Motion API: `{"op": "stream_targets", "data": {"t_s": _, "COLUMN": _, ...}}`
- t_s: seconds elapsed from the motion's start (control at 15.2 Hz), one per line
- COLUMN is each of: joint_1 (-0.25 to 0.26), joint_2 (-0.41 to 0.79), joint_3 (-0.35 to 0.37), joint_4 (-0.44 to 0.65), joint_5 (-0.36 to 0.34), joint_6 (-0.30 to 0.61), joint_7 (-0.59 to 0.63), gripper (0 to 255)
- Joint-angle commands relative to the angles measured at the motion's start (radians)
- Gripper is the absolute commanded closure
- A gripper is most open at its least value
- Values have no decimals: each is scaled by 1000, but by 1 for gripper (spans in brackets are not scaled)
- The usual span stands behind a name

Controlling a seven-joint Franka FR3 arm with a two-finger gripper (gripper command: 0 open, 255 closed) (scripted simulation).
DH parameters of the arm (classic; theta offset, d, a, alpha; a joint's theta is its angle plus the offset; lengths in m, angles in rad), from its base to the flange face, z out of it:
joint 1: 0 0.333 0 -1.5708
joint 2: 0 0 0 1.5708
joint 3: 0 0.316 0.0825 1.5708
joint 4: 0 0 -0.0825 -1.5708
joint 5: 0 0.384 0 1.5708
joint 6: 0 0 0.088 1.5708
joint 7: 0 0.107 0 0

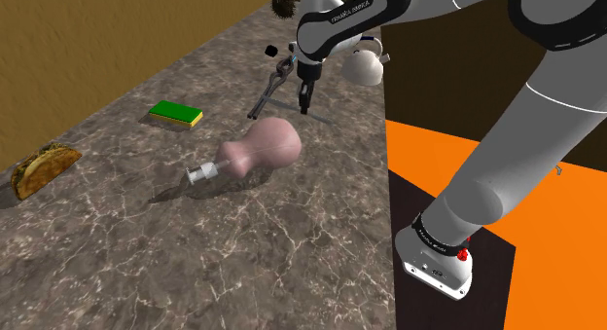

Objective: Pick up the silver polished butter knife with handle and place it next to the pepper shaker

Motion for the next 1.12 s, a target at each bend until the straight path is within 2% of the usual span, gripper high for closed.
{"op": "stream_targets", "data": {"t_s": 0.0, "joint_1": 0, "joint_2": 0, "joint_3": 0, "joint_4": 0, "joint_5": 0, "joint_6": 0, "joint_7": 0, "gripper": 0}}
{"op": "stream_targets", "data": {"t_s": 0.26, "joint_1": 0, "joint_2": 0, "joint_3": 0, "joint_4": 0, "joint_5": 0, "joint_6": 0, "joint_7": 0, "gripper": 0}}
{"op": "stream_targets", "data": {"t_s": 0.53, "joint_1": 1, "joint_2": -48, "joint_3": 2, "joint_4": 75, "joint_5": 8, "joint_6": -123, "joint_7": -6, "gripper": 0}}
{"op": "stream_targets", "data": {"t_s": 1.06, "joint_1": 1, "joint_2": -48, "joint_3": 2, "joint_4": 75, "joint_5": 8, "joint_6": -123, "joint_7": -6, "gripper": 0}}
